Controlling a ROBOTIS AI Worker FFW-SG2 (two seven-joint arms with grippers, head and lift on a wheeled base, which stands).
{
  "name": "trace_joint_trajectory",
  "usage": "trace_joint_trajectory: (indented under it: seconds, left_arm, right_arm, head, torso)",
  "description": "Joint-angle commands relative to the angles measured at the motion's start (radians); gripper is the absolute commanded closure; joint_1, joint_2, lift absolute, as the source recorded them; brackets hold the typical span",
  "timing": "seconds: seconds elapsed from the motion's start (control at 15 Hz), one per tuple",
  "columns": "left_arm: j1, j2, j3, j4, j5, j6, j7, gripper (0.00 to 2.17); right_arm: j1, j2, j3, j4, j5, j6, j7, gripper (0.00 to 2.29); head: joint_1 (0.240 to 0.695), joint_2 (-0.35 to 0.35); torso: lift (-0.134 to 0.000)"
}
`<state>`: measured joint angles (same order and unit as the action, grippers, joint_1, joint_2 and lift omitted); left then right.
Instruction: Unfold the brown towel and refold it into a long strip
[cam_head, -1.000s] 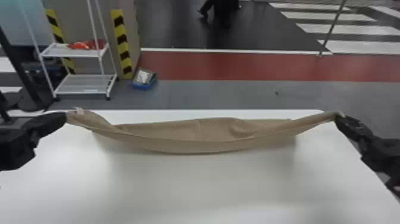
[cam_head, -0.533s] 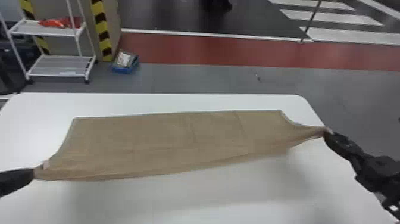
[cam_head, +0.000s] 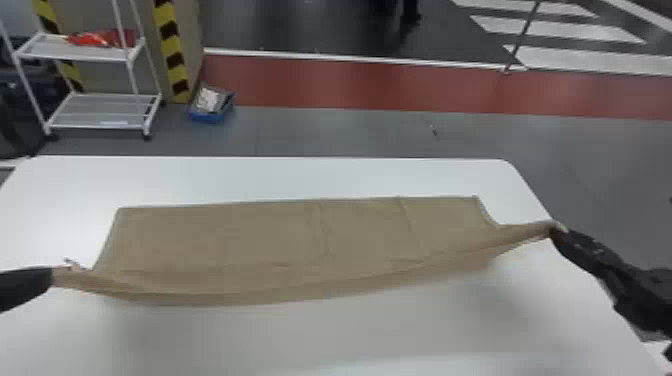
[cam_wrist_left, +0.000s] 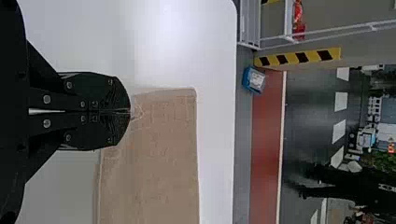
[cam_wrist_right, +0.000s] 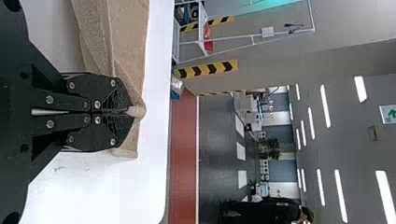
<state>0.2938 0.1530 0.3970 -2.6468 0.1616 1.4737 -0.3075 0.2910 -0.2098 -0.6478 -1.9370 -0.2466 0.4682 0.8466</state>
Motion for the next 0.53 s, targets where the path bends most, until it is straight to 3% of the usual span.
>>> trace_joint_trajectory:
  seconds: [0.0,0.13,0.33,0.47]
  left_arm:
    - [-0.079,0.005,-0.056,0.08,-0.043,-0.042,0.018,1.95]
    - [-0.185,0.022,-0.11,0.199,-0.113,-0.042,0.021,1.95]
    - [-0.321,0.046,-0.17,0.38,-0.143,-0.057,0.022,1.95]
    - [-0.372,0.049,-0.207,0.475,-0.162,-0.14,0.018,1.95]
  right_arm:
    - [-0.115,-0.019,0.043,0.073,0.073,0.126,-0.006,1.5]
    - [-0.231,-0.054,0.096,0.184,0.119,0.243,-0.009,1.5]
    - [-0.383,-0.085,0.171,0.368,0.185,0.267,-0.024,1.5]
    - [-0.458,-0.106,0.197,0.458,0.182,0.261,-0.027,1.5]
  head:
    - [0.695,-0.14]
    - [0.695,-0.131]
    - [0.695,-0.111]
    - [0.695,-0.101]
  torso:
    - [-0.123]
    - [-0.123]
    - [-0.123]
    - [-0.123]
